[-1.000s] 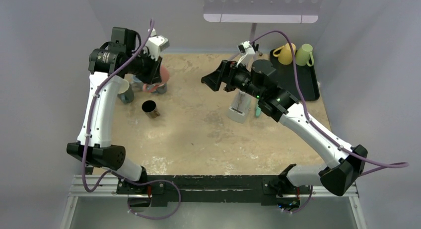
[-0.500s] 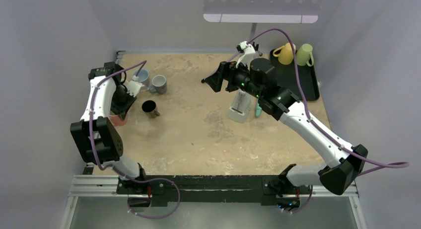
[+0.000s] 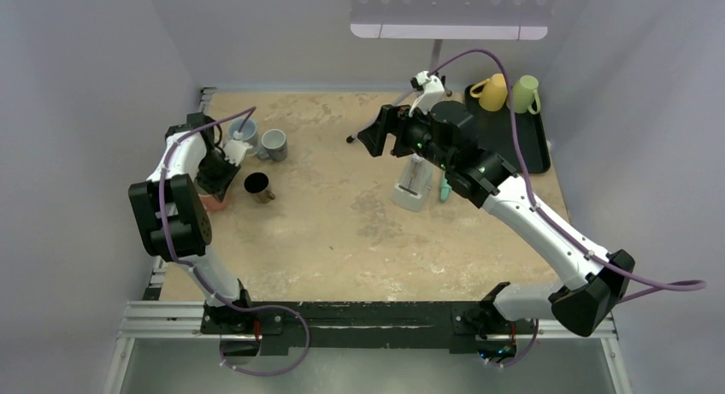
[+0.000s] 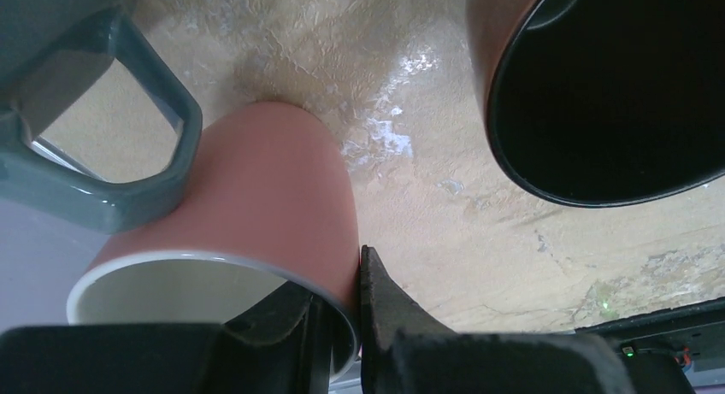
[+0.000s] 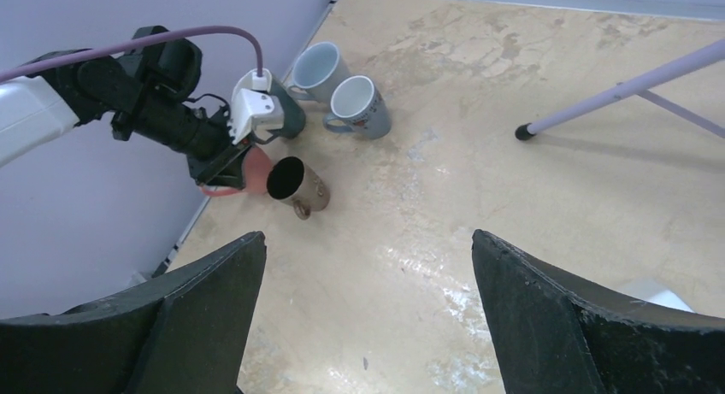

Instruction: Turn the mug right side up

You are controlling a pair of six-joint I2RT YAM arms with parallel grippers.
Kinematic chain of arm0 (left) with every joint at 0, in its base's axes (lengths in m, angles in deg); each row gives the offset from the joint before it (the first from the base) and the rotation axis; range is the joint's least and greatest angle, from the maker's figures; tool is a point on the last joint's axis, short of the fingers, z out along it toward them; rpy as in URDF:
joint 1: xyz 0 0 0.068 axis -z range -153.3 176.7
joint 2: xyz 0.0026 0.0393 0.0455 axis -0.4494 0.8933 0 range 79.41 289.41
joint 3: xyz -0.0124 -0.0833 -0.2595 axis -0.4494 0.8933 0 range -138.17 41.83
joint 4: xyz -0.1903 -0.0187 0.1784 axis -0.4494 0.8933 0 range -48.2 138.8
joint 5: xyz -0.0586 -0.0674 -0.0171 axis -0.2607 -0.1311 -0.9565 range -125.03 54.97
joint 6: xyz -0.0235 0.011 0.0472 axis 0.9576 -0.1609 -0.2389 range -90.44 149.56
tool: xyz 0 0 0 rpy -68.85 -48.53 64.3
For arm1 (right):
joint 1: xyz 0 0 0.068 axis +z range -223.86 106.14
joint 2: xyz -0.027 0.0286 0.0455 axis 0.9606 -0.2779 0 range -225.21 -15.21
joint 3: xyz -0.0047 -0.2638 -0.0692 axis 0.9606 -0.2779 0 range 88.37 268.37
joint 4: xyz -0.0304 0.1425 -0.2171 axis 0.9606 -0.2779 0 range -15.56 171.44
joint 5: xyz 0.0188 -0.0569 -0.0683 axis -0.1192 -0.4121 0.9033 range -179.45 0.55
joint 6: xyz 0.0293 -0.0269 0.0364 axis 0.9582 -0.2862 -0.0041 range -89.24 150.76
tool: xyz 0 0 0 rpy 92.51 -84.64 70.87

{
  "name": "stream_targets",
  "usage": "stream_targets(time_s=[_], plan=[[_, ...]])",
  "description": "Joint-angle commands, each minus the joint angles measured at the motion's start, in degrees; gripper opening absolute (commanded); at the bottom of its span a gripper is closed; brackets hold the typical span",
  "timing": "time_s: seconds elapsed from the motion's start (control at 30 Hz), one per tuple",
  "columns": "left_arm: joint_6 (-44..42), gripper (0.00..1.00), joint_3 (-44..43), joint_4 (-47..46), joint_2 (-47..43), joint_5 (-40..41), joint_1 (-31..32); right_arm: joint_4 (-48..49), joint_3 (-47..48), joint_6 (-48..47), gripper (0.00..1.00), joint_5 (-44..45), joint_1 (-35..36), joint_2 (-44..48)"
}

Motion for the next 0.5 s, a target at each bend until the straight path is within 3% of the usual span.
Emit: stream_targets(time_s=[0.0, 0.07, 0.2, 0.37, 0.47], plan=[[-0.9, 0.22, -1.3, -2.1, 1.6, -1.3, -0.4, -4.4, 1.6, 1.0, 0.95, 9.1, -0.1, 1.9], [-0.6, 0.35, -1.5, -1.8, 0.7, -1.3, -0.5, -10.1, 3.4, 2.2, 0.97, 16.9, -0.7, 1.1], [-0.8, 0.49, -3.6, 1.9, -2.4, -2.4, -0.5, -17.0, 3.0, 1.3, 0.97, 27.8, -6.0, 1.6], [-0.1, 0.59, -10.0, 9.8, -5.3, -7.4, -0.2, -10.6, -5.2, -8.3, 0.92, 24.7, -23.1, 3.9], [0.9, 0.62, -14.9, 15.0, -6.3, -13.2, 0.4, -4.6, -6.0, -16.2, 0.92, 19.8, -33.2, -0.1]])
